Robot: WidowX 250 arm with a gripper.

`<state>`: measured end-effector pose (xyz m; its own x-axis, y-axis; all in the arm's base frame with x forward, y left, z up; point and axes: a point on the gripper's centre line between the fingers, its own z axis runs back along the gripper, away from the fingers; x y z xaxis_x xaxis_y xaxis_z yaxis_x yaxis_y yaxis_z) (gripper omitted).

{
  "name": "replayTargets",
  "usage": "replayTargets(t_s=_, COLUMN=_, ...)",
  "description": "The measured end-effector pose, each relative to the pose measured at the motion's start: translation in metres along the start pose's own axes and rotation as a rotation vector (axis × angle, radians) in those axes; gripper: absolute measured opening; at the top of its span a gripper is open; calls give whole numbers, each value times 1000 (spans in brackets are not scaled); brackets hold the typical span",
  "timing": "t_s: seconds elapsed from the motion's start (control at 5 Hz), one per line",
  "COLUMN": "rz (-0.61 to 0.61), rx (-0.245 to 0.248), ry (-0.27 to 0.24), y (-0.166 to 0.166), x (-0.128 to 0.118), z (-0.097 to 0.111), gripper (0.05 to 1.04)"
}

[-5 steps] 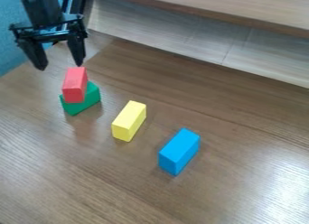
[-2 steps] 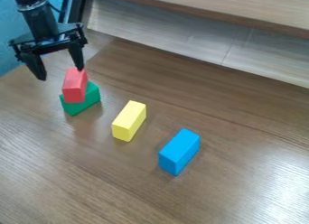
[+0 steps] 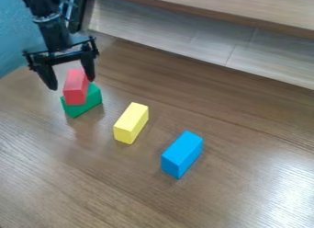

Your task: Move the red block from the green block

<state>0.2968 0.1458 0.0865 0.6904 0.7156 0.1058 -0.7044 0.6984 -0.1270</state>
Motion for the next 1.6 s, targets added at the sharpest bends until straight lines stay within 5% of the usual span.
replayTargets(t_s=0.4, rz=0, rx=31, ry=3, y=-2, x=6, z=-12, gripper=950)
replayTargets(t_s=0.6, rz=18, rx=31, ry=-17, y=-2, x=10, z=-17, gripper=668)
replayTargets(t_s=0.8, rz=-7, rx=7, ry=-32, y=-5, x=10, z=-18, gripper=570)
replayTargets(t_s=1.2, rz=-94, rx=-37, ry=19, y=-14, x=1, z=-16, gripper=570)
replayTargets(t_s=1.6, rz=-387, rx=-64, ry=22, y=-88, x=-11, z=-3, gripper=570)
